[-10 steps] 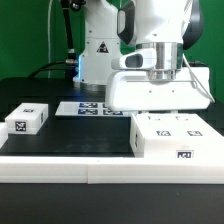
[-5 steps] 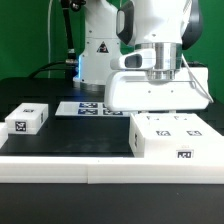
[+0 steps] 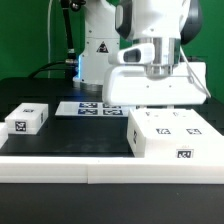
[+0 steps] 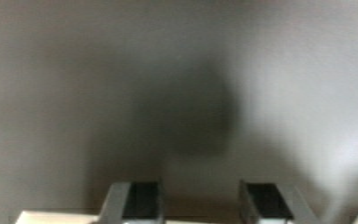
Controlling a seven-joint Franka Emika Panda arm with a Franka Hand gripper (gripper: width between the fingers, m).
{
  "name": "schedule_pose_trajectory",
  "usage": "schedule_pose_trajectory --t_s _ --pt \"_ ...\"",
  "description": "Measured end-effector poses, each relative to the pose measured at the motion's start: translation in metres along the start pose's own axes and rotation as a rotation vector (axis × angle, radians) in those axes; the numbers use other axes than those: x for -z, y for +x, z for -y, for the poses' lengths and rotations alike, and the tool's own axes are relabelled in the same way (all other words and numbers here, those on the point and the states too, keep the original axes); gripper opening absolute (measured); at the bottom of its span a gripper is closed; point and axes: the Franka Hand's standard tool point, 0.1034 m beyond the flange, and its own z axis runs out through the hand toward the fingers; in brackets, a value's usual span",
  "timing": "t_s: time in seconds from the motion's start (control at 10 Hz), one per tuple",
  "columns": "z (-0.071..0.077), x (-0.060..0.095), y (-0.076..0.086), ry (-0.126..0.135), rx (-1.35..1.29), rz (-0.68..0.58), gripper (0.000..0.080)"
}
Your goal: Assemble cabinet
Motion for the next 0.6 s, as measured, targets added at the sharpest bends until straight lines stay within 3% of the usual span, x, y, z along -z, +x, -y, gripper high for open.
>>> schedule_pose_trajectory --t_s 0.4,0.6 --pt "-0.002 0.048 0.013 0.008 0.012 0.020 0.0199" --pt "-0.003 0.043 0.010 0.007 0.011 0.026 0.0199"
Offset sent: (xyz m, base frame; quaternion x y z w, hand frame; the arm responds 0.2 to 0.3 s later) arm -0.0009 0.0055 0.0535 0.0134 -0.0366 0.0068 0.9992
